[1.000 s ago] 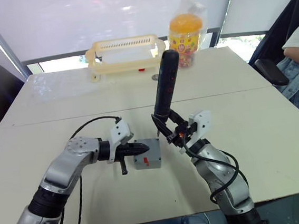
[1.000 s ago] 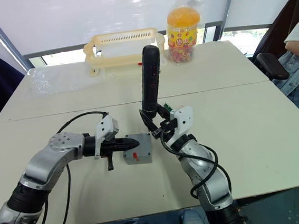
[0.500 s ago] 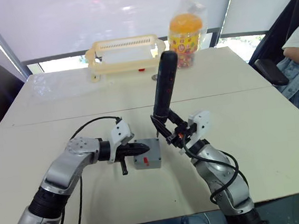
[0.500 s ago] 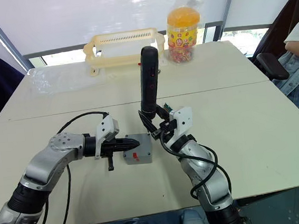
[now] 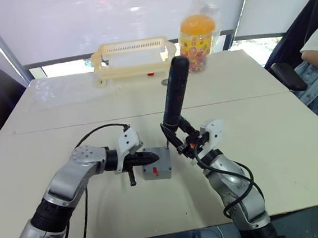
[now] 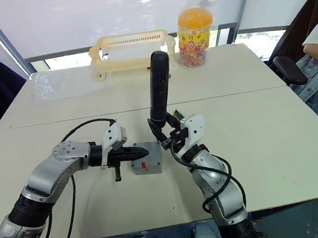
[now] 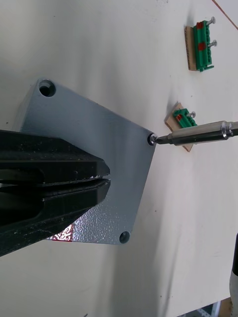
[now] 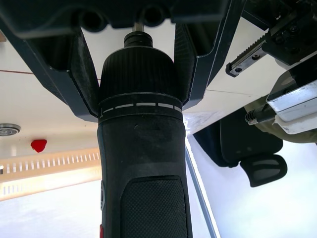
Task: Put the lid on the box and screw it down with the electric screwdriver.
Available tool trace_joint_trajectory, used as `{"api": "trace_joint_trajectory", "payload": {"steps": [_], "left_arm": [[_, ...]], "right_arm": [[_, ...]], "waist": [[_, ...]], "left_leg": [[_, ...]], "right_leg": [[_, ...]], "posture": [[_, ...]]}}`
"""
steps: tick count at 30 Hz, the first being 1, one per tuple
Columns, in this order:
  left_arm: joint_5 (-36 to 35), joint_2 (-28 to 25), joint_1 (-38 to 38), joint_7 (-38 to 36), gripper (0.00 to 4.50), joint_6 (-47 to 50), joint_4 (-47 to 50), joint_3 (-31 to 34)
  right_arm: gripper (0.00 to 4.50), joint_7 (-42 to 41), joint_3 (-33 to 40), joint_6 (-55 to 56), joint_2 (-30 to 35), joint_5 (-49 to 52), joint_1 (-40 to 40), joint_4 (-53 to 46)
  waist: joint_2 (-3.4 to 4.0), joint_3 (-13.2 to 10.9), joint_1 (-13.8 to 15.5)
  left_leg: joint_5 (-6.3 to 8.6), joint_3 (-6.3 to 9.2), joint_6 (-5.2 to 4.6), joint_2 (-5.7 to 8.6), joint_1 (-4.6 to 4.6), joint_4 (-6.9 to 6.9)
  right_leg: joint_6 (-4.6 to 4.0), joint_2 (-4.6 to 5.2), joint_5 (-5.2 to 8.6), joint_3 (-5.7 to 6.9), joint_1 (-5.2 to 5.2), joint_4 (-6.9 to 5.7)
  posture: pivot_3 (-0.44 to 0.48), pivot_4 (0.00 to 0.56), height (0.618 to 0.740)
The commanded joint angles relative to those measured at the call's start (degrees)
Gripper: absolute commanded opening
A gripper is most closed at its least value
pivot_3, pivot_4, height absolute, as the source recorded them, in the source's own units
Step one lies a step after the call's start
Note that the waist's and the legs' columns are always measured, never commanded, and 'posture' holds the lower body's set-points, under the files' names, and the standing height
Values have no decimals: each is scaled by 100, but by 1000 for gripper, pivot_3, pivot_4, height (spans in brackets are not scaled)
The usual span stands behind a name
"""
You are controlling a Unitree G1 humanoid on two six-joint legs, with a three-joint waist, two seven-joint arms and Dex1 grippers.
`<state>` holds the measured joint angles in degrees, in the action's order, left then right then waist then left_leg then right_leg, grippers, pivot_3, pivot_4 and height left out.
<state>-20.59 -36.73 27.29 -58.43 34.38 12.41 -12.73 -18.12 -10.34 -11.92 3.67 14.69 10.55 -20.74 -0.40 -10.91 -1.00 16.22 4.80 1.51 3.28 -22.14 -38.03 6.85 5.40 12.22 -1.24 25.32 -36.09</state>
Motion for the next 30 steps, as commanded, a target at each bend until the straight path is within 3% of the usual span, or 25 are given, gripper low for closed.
{"api": "trace_joint_trajectory", "payload": {"steps": [1,30], "left_arm": [[88,2,-78,34,42,40,1,-92],[162,30,-94,10,42,59,5,-59]], "right_arm": [[1721,-14,-11,285,-108,4,97,-135],[1721,-319,-249,577,81,-449,107,548]], "waist": [[0,0,0],[-5,4,-4]], "left_leg": [[0,0,0,0,1,0],[3,1,-5,-3,78,8]], "right_leg": [[0,0,0,0,-1,0],[0,-3,2,1,-75,8]], "posture": [[0,150,740],[0,150,740]]}}
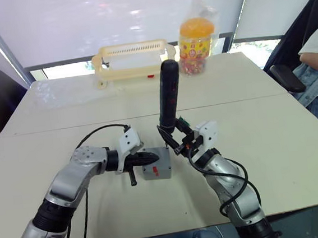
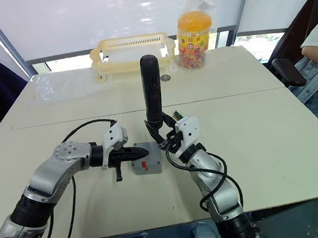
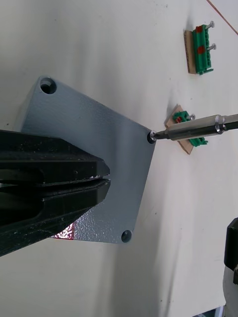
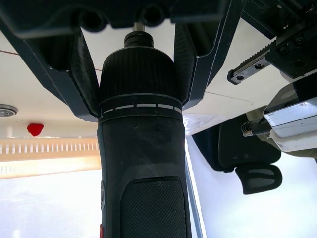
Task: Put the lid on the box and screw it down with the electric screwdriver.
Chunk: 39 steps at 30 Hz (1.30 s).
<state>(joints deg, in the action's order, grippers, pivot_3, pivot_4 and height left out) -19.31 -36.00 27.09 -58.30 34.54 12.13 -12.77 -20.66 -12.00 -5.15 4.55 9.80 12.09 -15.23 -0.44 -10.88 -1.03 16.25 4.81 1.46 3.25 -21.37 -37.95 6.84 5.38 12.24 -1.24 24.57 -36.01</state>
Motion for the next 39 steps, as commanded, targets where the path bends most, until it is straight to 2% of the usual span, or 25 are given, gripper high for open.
{"api": "trace_joint_trajectory", "payload": {"steps": [1,5,13,39], "left_arm": [[30,-47,-81,-11,42,53,44,-57],[26,-62,-103,-28,42,76,71,-62],[31,-59,-139,-12,42,81,107,-60],[129,-12,-297,72,42,91,15,-152]], "right_arm": [[1721,-87,-87,-174,-17,94,-62,-18],[1721,-175,-109,-394,9,201,-103,-68],[1721,-114,-181,-218,292,-309,-58,276],[1721,-4,-216,-122,401,-648,-170,612]], "waist": [[-1,1,-1],[-4,6,-2],[-7,12,-3],[-35,115,9]], "left_leg": [[0,0,0,0,0,0],[0,0,0,-1,1,0],[0,1,0,-2,6,0],[2,6,-2,-5,19,1]], "right_leg": [[0,0,0,0,0,0],[0,0,0,0,-1,0],[0,-3,0,0,-6,0],[-8,-2,7,4,-26,8]], "posture": [[0,150,740],[0,150,740],[0,150,740],[0,150,740]]}}
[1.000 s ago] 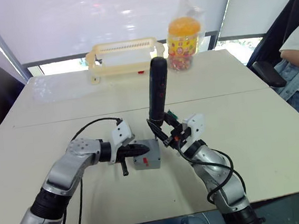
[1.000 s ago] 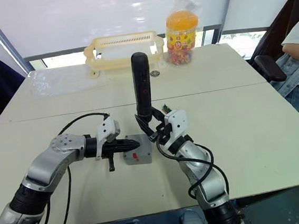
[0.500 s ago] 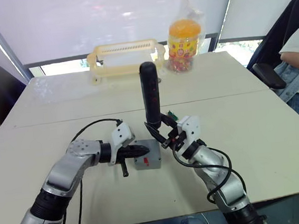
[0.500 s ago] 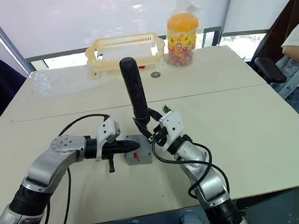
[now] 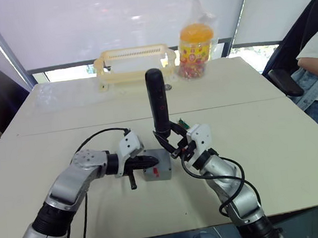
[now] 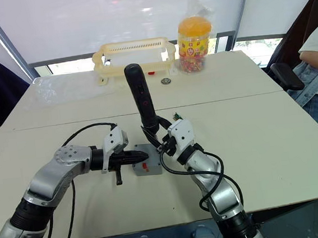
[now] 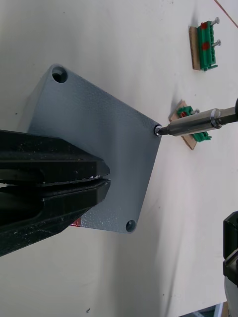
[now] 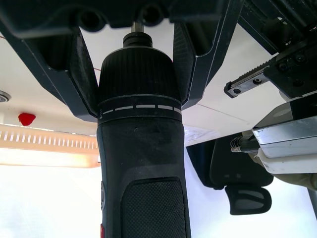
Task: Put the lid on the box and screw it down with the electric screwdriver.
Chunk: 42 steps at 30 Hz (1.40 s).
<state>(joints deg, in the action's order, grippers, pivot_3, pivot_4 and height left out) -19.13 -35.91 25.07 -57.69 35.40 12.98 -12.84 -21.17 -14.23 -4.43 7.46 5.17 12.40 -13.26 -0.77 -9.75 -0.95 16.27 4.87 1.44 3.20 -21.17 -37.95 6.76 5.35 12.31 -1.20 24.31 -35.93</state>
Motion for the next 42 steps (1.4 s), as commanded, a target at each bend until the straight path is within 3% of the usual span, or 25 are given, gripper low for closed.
{"api": "trace_joint_trajectory", "payload": {"steps": [1,15,20,42], "left_arm": [[113,-19,-103,16,42,2,-74,-149],[178,-35,-147,38,42,-90,-170,-218],[173,-40,-146,36,42,-101,-166,-239],[259,-126,-189,31,42,-159,-147,-209]], "right_arm": [[1721,68,12,-172,117,-216,-191,445],[1721,203,103,-65,112,-276,-188,660],[1721,194,50,-122,42,-211,-259,630],[1721,254,14,-159,-207,-101,-481,932]], "waist": [[-4,3,3],[-8,34,19],[-13,41,16],[-13,68,13]], "left_leg": [[0,0,0,0,0,0],[1,8,-2,-3,13,1],[5,10,-7,-10,100,62],[5,16,-6,-13,103,80]], "right_leg": [[-3,0,2,1,-1,0],[-10,0,8,9,-27,20],[7,7,29,13,-112,85],[-6,10,45,13,-106,86]], "posture": [[0,150,740],[0,150,740],[0,150,740],[0,150,740]]}}
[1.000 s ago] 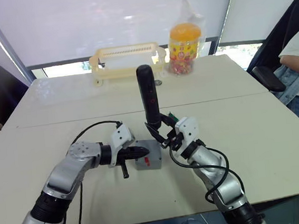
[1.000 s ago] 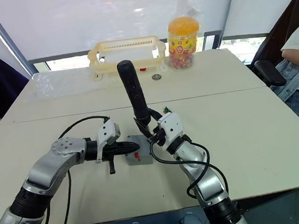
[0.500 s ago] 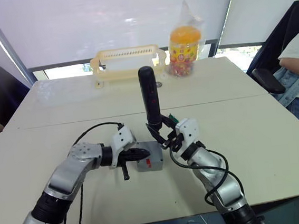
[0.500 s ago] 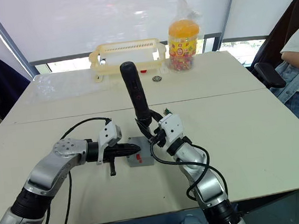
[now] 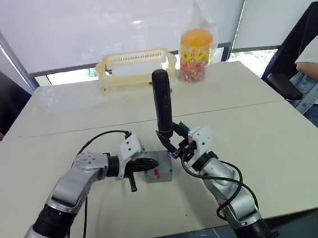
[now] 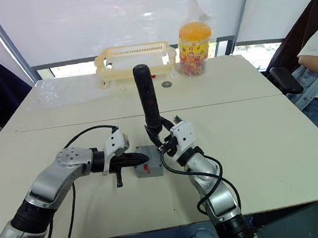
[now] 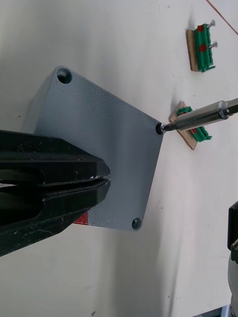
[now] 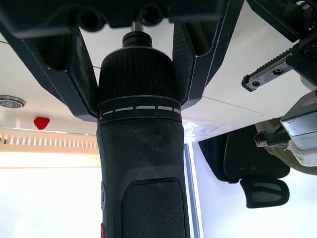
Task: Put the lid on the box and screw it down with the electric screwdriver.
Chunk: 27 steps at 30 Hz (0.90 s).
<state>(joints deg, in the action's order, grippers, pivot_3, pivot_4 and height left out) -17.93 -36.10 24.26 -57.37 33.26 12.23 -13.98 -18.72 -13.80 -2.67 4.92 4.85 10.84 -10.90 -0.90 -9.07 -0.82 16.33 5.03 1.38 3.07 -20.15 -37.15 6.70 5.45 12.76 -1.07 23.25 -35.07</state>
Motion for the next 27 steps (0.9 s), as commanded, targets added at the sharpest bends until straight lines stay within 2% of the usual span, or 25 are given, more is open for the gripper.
{"api": "trace_joint_trajectory", "payload": {"steps": [1,27], "left_arm": [[138,-108,-108,-1,42,57,-71,-92],[139,-88,-113,40,42,125,-76,-67]], "right_arm": [[1721,7,-34,-330,41,-75,-321,711],[1721,-209,53,-307,-192,382,-441,981]], "waist": [[0,1,0],[-2,12,-9]], "left_leg": [[0,0,0,0,0,0],[3,11,4,-3,-7,17]], "right_leg": [[0,0,0,0,0,0],[-4,9,12,2,7,12]], "posture": [[0,150,740],[0,150,740]]}}
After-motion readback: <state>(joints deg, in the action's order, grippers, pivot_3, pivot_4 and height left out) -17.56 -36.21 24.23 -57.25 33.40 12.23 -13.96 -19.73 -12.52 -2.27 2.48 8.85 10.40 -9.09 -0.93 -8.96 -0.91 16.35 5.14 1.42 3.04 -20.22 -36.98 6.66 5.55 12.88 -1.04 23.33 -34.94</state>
